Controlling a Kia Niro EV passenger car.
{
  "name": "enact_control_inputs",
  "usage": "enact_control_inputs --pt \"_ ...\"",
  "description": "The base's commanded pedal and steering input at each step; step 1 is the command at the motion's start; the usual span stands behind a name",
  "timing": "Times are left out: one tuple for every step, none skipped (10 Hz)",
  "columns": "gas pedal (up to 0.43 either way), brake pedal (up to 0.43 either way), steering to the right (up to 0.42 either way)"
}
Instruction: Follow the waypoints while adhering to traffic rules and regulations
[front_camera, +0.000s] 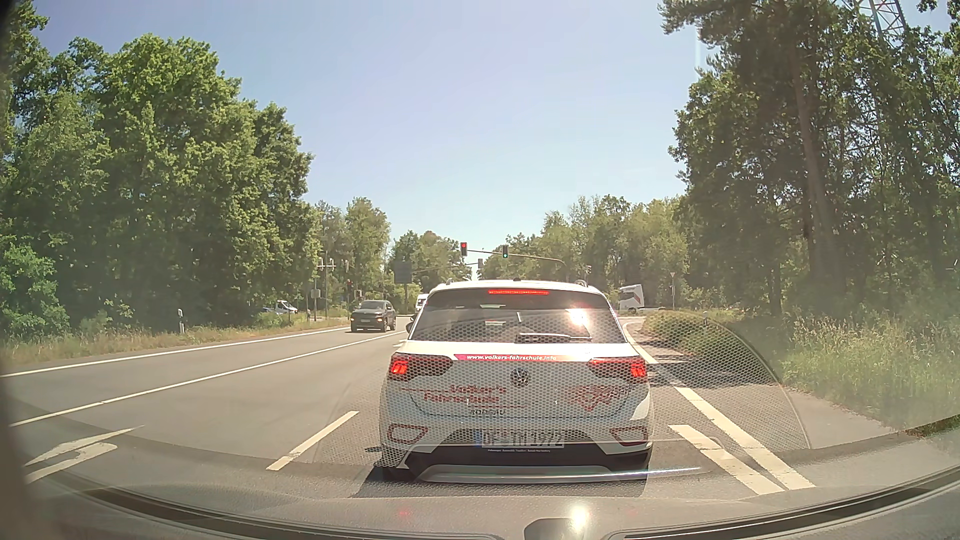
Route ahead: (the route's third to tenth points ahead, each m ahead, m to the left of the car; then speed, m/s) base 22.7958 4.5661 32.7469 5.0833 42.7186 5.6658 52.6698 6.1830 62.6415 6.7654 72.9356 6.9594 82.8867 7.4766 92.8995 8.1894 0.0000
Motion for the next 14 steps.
enact_control_inputs --pt "0.0 0.274 -0.004" --pt "0.0 0.274 -0.003" --pt "0.0 0.274 -0.003" --pt "0.0 0.274 -0.003" --pt "0.0 0.274 -0.004" --pt "0.0 0.274 -0.004" --pt "0.0 0.274 -0.004" --pt "0.0 0.274 -0.003" --pt "0.0 0.274 -0.004" --pt "0.0 0.274 -0.004" --pt "0.0 0.274 -0.003" --pt "0.0 0.274 -0.004" --pt "0.0 0.274 -0.003" --pt "0.0 0.274 -0.003"
